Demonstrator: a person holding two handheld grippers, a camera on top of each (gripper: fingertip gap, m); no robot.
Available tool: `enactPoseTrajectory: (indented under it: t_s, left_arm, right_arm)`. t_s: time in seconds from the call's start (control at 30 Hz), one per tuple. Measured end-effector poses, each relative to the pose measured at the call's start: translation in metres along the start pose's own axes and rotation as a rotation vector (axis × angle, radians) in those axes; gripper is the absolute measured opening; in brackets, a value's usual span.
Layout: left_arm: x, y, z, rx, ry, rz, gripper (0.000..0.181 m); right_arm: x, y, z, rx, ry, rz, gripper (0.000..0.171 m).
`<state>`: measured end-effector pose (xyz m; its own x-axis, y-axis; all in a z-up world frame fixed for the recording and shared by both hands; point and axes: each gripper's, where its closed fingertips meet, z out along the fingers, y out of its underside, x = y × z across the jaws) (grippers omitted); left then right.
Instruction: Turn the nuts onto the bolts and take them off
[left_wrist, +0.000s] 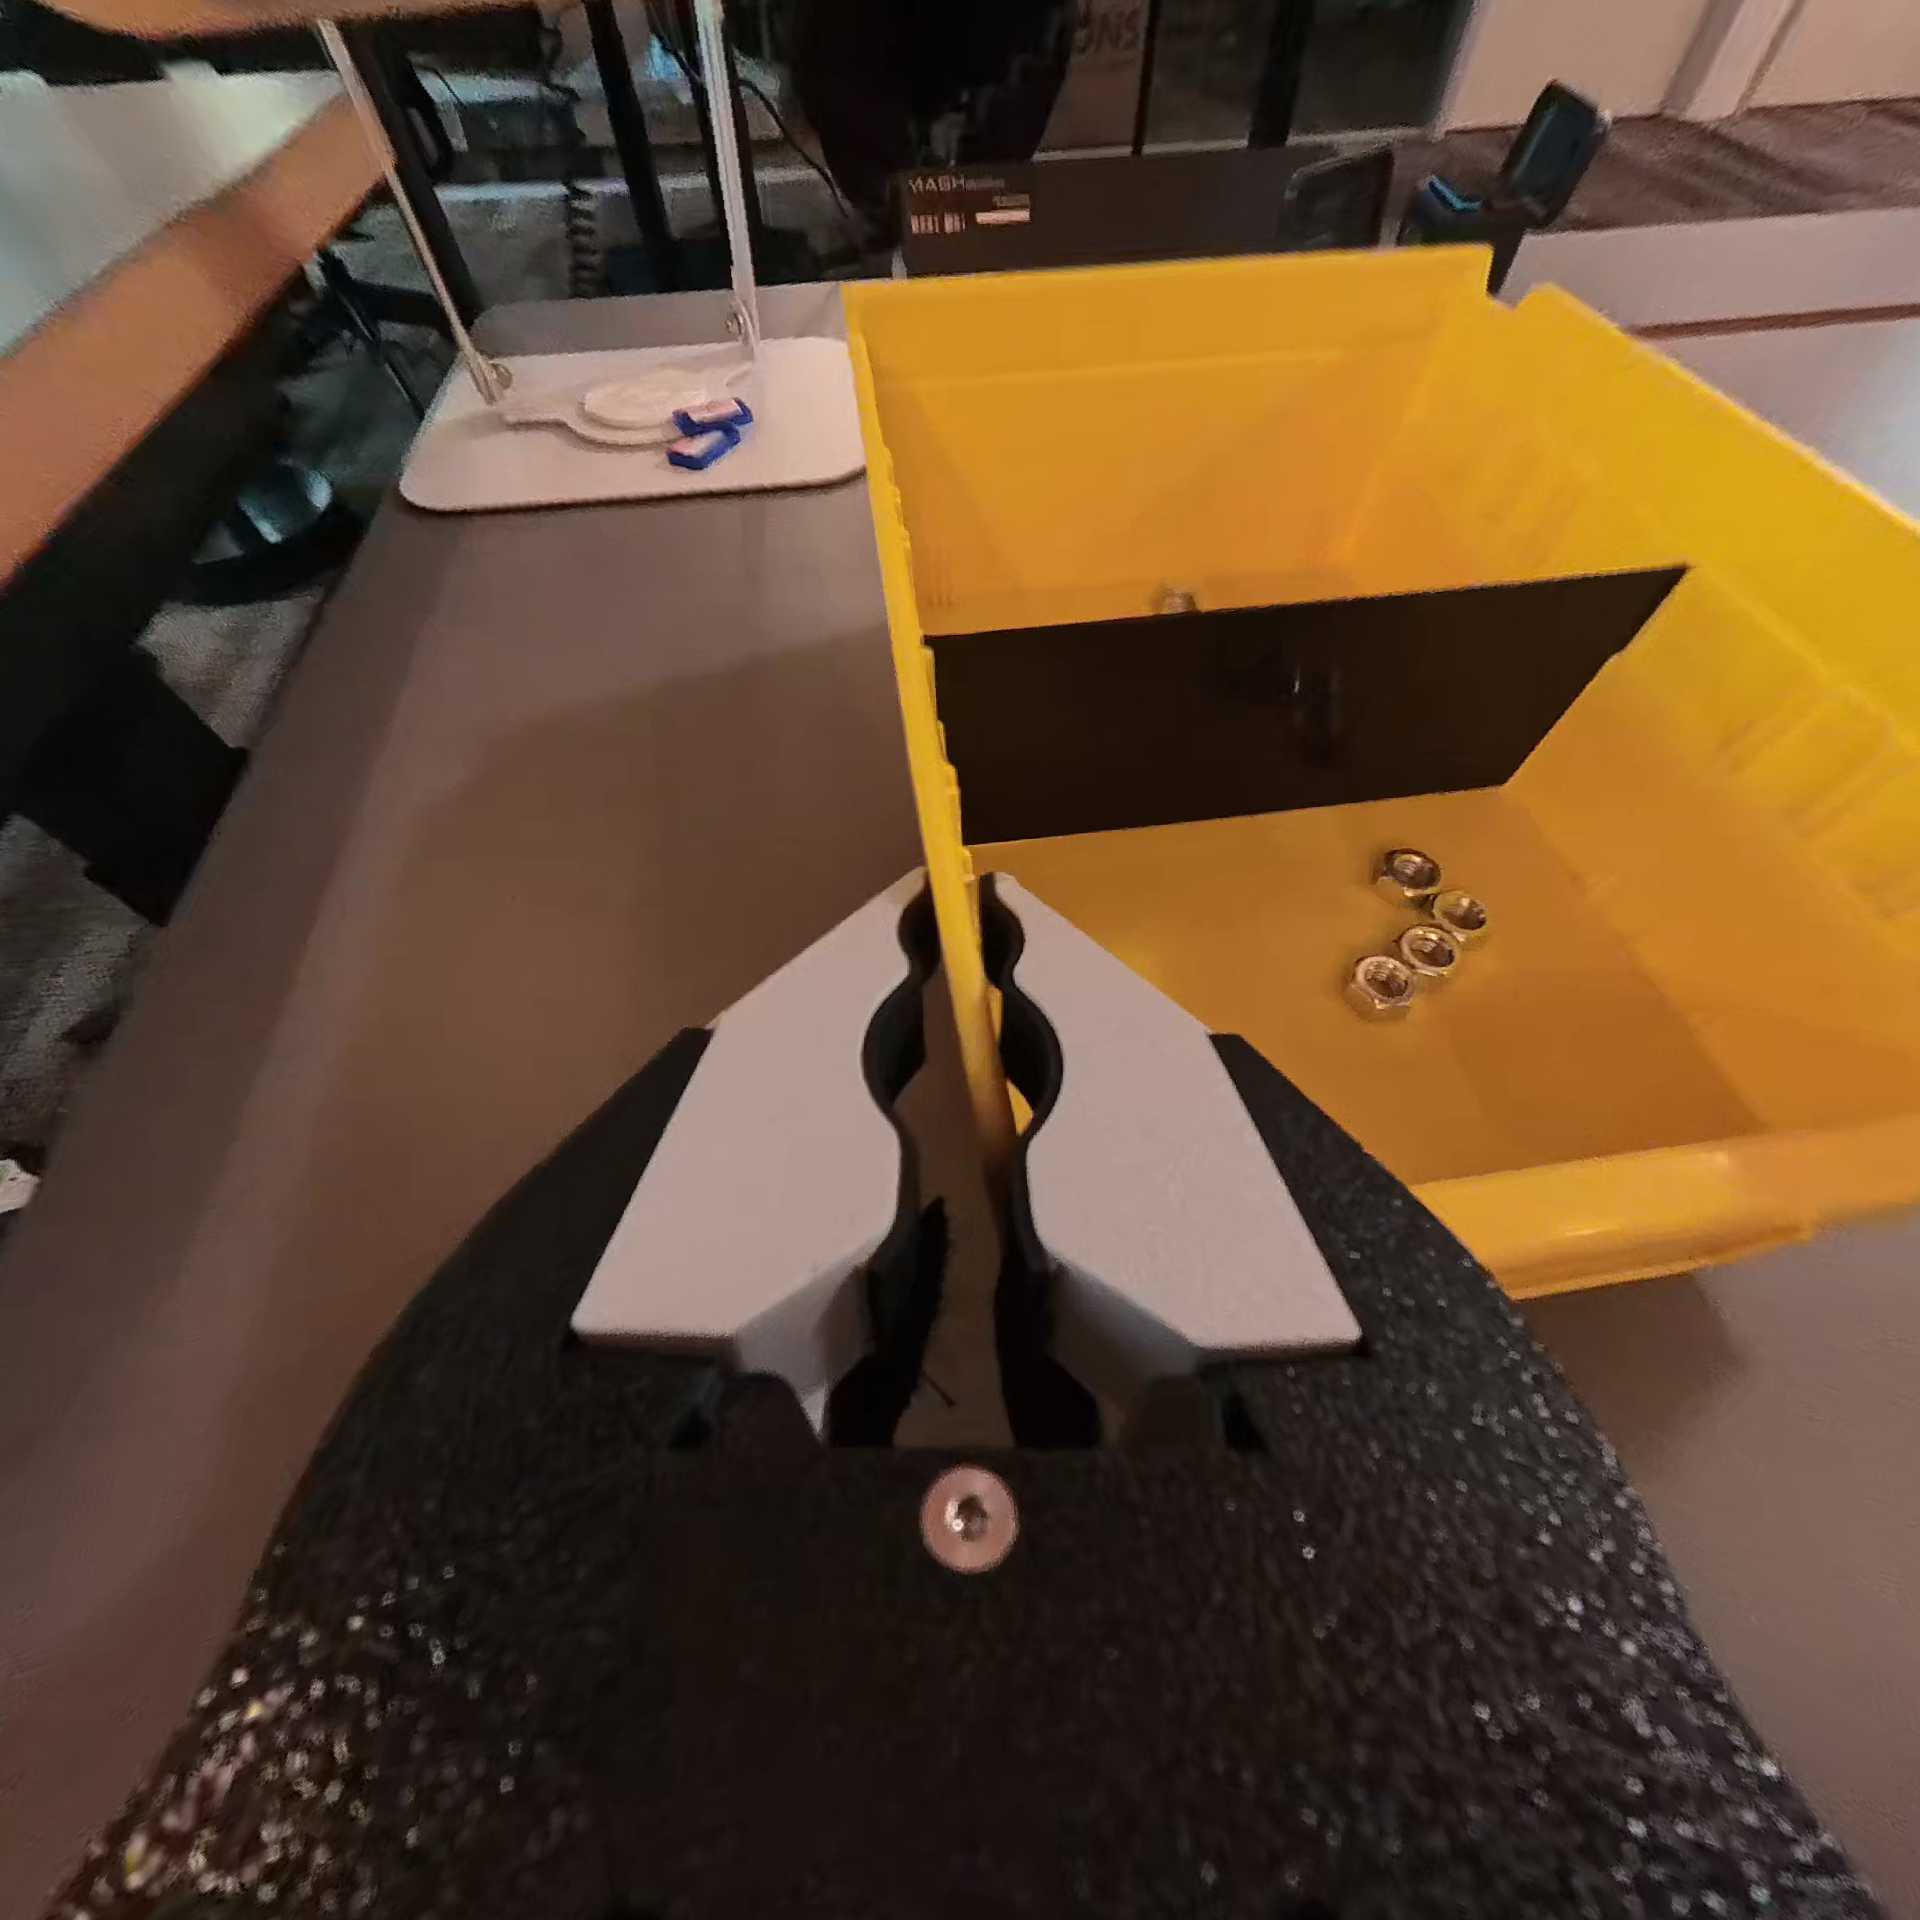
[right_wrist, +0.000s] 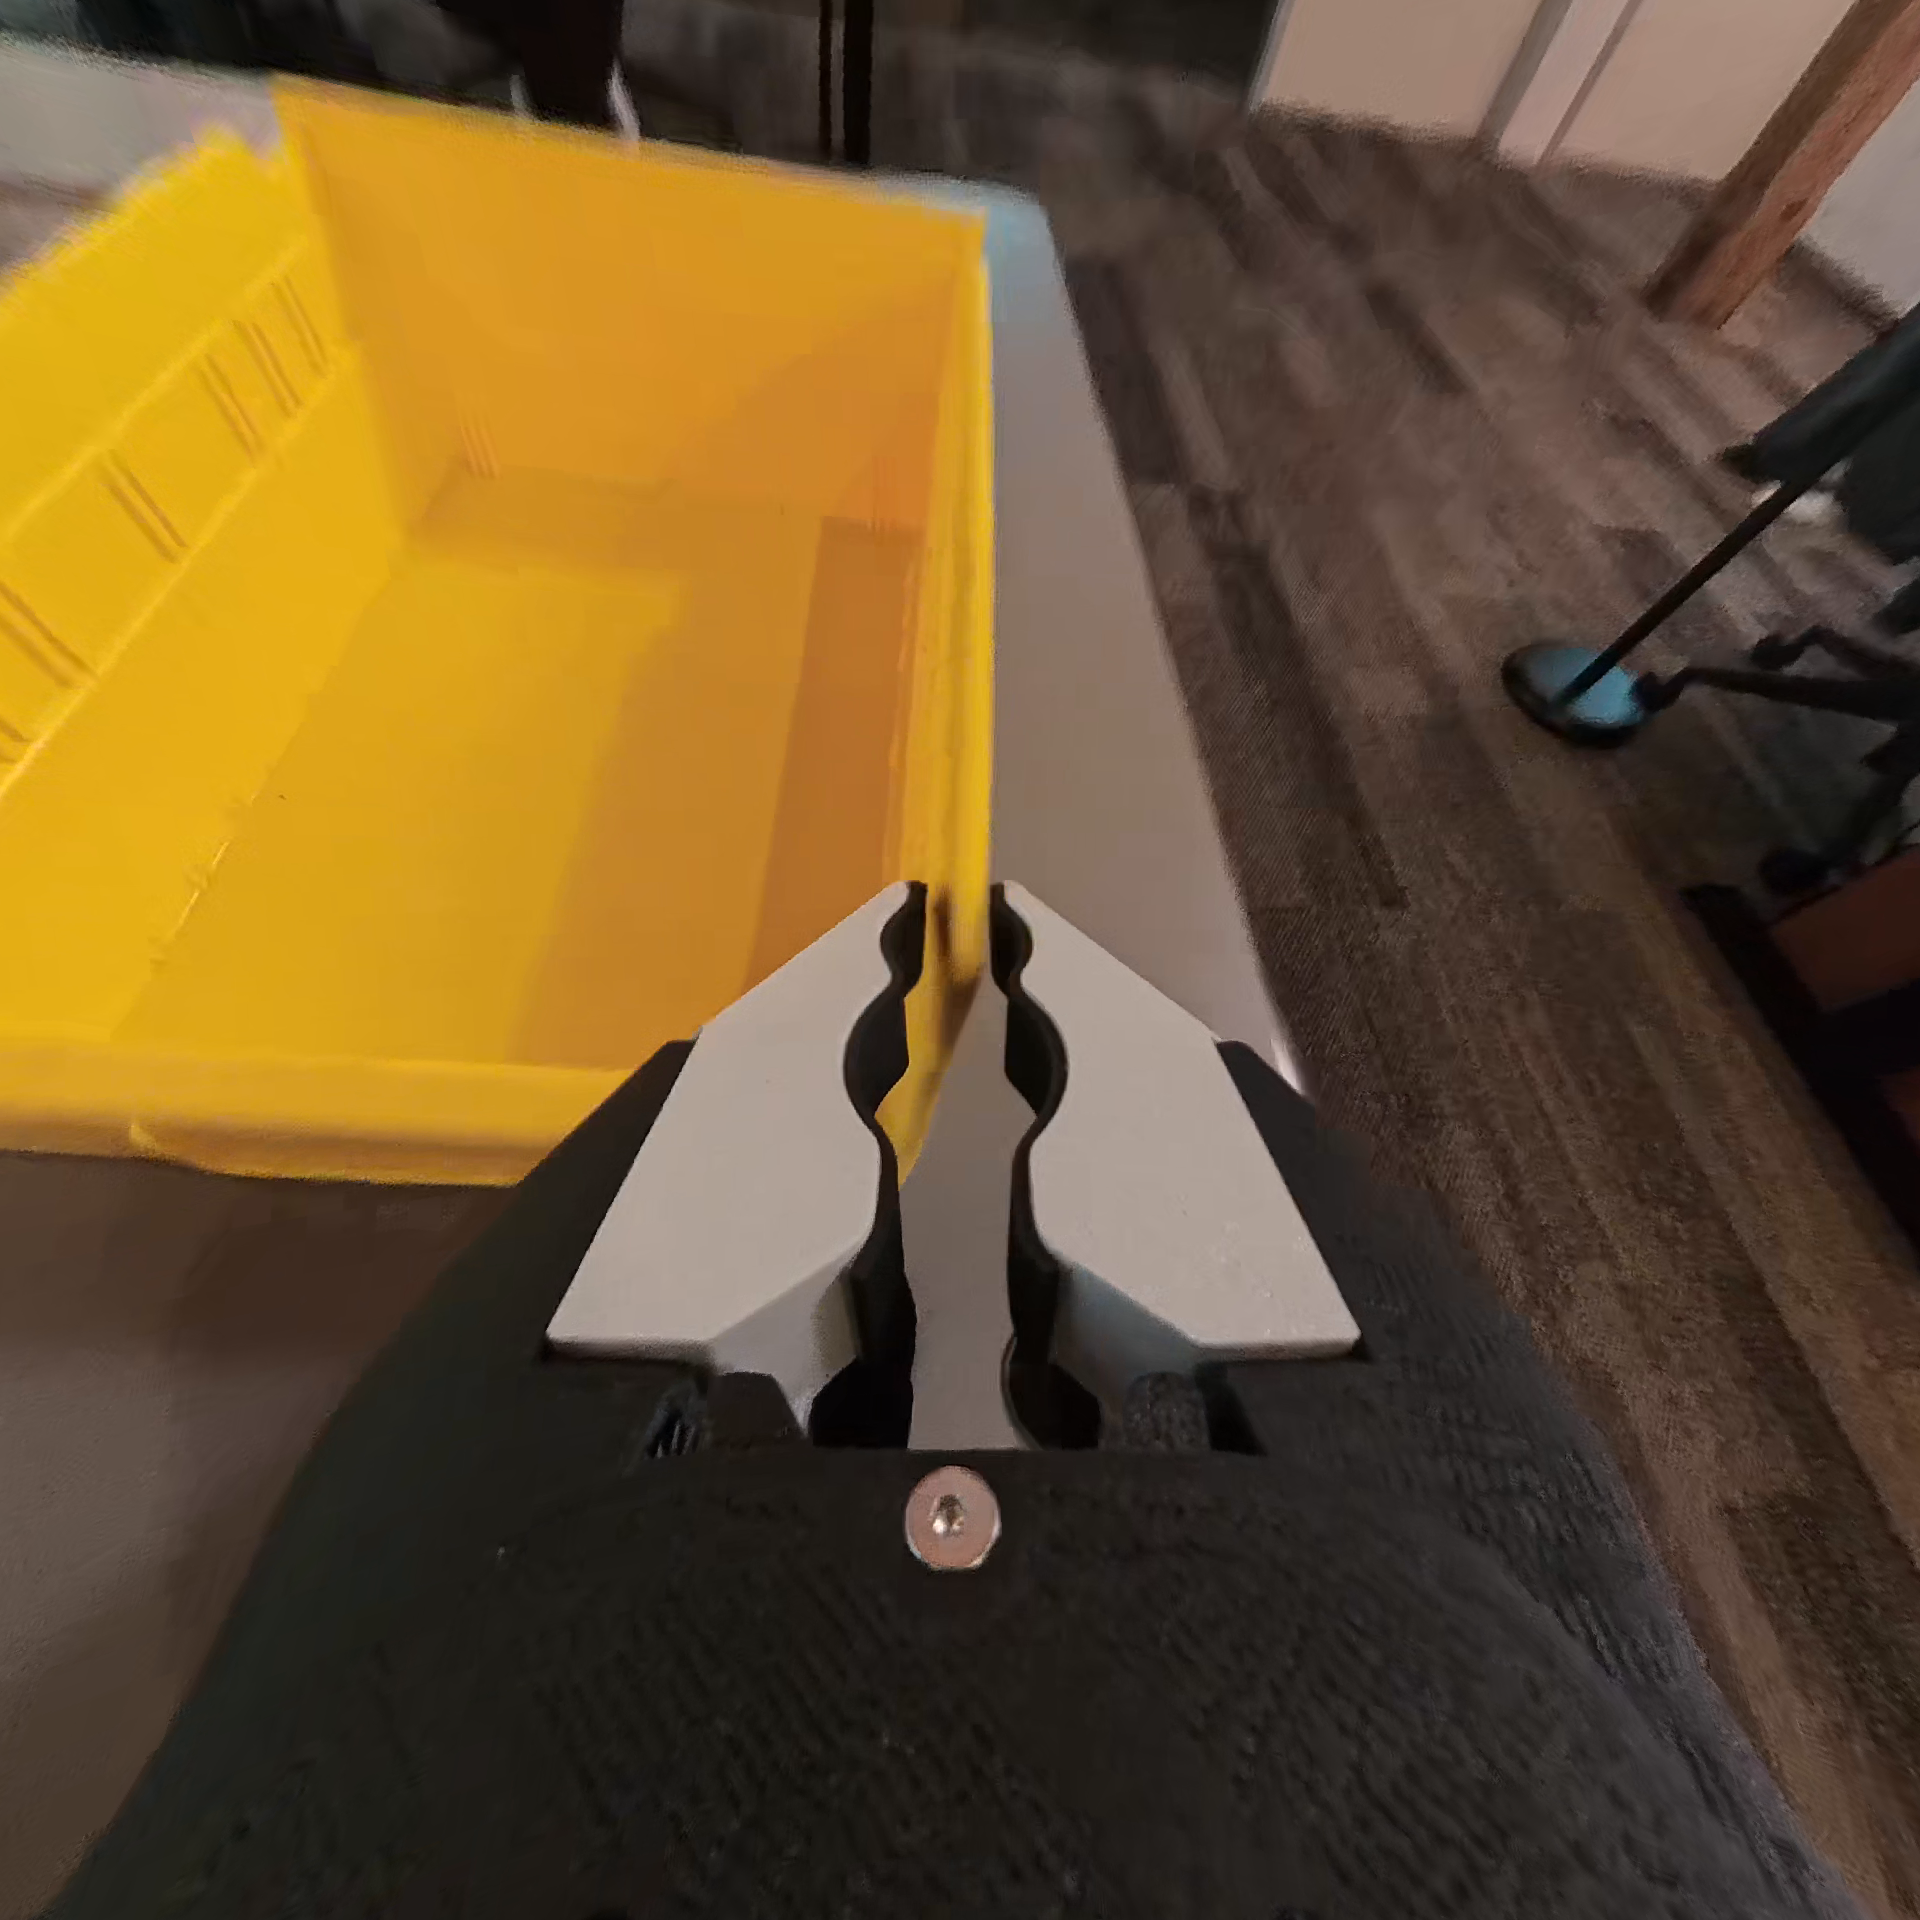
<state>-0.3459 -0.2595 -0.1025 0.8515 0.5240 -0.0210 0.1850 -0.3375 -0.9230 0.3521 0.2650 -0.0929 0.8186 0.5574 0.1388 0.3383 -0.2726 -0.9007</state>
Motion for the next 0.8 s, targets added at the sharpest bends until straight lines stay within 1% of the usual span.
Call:
enactPoseTrajectory:
  t_s: [0.07,0.13,0.17,0.23,0.3,0.33,0.37,0.43,0.53,0.63,0.7,0.8]
  left_arm:
    - [-0.008,-0.017,-0.016,0.073,-0.092,-0.004,0.023]
    - [-0.01,-0.047,-0.042,0.21,-0.194,0.006,0.041]
    - [-0.006,-0.064,-0.056,0.283,-0.229,0.021,0.05]
    - [0.016,-0.099,-0.082,0.416,-0.263,0.068,0.054]
    - [0.05,-0.129,-0.096,0.509,-0.255,0.126,0.059]
    - [0.069,-0.142,-0.098,0.54,-0.243,0.147,0.062]
    - [0.089,-0.152,-0.097,0.556,-0.221,0.162,0.072]
    - [0.131,-0.165,-0.086,0.569,-0.163,0.178,0.097]
    - [0.194,-0.169,-0.059,0.553,-0.058,0.191,0.135]
    - [0.246,-0.165,-0.037,0.552,0.02,0.202,0.149]
    - [0.269,-0.159,-0.024,0.552,0.056,0.176,0.158]
    - [0.29,-0.149,-0.006,0.532,0.072,0.143,0.159]
  right_arm:
    - [0.009,-0.029,-0.019,0.148,0.03,0.002,0.024]
    - [0.007,-0.058,-0.041,0.258,0.01,0.01,0.038]
    - [0.001,-0.074,-0.051,0.312,-0.017,0.002,0.049]
    - [-0.019,-0.107,-0.071,0.431,-0.058,-0.027,0.068]
    - [-0.046,-0.139,-0.089,0.572,-0.083,-0.058,0.097]
    - [-0.066,-0.153,-0.098,0.639,-0.114,-0.074,0.1]
    - [-0.089,-0.164,-0.106,0.7,-0.164,-0.091,0.103]
    - [-0.143,-0.179,-0.119,0.794,-0.312,-0.12,0.103]
    - [-0.223,-0.18,-0.129,0.822,-0.561,-0.171,0.105]
    - [-0.282,-0.169,-0.127,0.803,-0.735,-0.195,0.12]
    - [-0.31,-0.161,-0.126,0.795,-0.797,-0.191,0.127]
    - [-0.339,-0.152,-0.124,0.8,-0.85,-0.173,0.139]
